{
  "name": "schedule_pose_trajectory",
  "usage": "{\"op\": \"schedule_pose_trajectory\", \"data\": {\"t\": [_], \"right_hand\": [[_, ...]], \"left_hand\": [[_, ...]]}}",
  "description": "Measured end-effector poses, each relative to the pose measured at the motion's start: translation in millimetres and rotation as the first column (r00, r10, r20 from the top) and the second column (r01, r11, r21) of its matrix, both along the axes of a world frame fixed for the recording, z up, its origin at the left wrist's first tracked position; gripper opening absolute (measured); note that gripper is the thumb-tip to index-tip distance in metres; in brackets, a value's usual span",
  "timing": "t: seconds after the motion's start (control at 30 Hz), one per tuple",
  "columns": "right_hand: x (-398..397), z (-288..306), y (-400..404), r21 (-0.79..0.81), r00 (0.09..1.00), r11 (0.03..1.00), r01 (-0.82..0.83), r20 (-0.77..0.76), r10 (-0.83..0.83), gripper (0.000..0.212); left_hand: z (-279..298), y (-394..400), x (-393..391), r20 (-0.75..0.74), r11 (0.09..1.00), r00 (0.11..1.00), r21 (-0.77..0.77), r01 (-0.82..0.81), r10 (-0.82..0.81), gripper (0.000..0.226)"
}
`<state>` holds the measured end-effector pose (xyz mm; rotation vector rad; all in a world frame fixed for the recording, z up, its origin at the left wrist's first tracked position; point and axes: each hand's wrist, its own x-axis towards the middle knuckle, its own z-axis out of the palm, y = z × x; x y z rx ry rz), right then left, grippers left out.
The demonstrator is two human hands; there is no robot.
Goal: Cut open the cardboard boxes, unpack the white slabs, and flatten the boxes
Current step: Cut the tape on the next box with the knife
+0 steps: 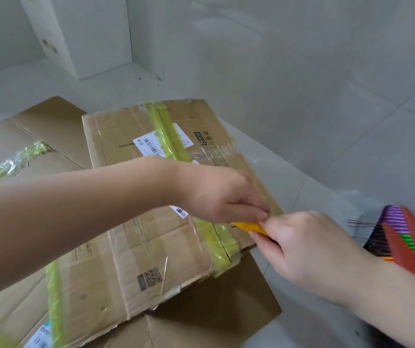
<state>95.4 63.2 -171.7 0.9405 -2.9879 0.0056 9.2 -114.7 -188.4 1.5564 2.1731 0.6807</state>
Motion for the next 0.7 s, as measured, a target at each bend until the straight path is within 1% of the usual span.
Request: {"op": "schedule_pose_trajectory", "data": {"t": [0.03, 0.1, 0.17, 0.23, 0.3, 0.37, 0.43, 0.5, 0.57, 0.7], "right_hand": [[-3.7, -0.1, -0.7, -0.006, 0.998, 0.998, -0.057, -0.030, 0.057, 0.029], [-9.7, -0.4, -0.2, 0.000, 0.987, 0.989, -0.149, -0.067, 0.148, 0.027], [-13.0, -2.2, 0.9, 0.045, 0.975, 0.980, -0.196, -0.102, 0.200, 0.029], [-15.1, -5.6, 0.0, 0.079, 0.965, 0.970, -0.231, -0.109, 0.238, 0.032], [-18.2, -9.0, -1.2, 0.106, 0.959, 0.961, -0.255, -0.102, 0.265, 0.037], [-22.4, -12.8, 0.0, 0.120, 0.949, 0.953, -0.279, -0.117, 0.292, 0.039], [-26.3, -15.1, 3.1, 0.113, 0.943, 0.946, -0.305, -0.105, 0.317, 0.047], [-30.1, -14.2, 5.2, 0.147, 0.930, 0.930, -0.336, -0.102, 0.353, 0.060], [-34.1, -12.7, 6.7, 0.154, 0.921, 0.920, -0.361, -0.092, 0.377, 0.068], [-41.2, -10.3, 9.4, 0.113, 0.906, 0.900, -0.420, -0.008, 0.424, 0.069]], "left_hand": [[1.2, -0.3, -2.2, 0.085, 0.999, 0.996, -0.039, -0.014, 0.018, 0.040], [0.4, -4.5, -6.9, 0.203, 0.997, 0.978, -0.063, -0.039, 0.051, 0.035], [-0.3, -8.3, -8.9, 0.296, 0.997, 0.953, -0.063, -0.042, 0.059, 0.029], [-1.8, -11.1, -11.7, 0.357, 0.997, 0.932, -0.065, -0.042, 0.063, 0.025], [-4.1, -13.2, -16.0, 0.369, 0.996, 0.927, -0.071, -0.047, 0.070, 0.022], [-7.4, -15.3, -19.9, 0.378, 0.997, 0.923, -0.055, -0.057, 0.074, 0.013], [-8.7, -16.8, -21.5, 0.388, 0.997, 0.919, -0.044, -0.061, 0.074, 0.009], [-7.7, -19.1, -22.9, 0.379, 0.996, 0.922, -0.054, -0.066, 0.082, 0.014], [-5.2, -21.4, -25.5, 0.368, 0.994, 0.925, -0.077, -0.072, 0.096, 0.022], [-2.8, -23.0, -28.3, 0.355, 0.991, 0.927, -0.108, -0.084, 0.117, 0.025]]}}
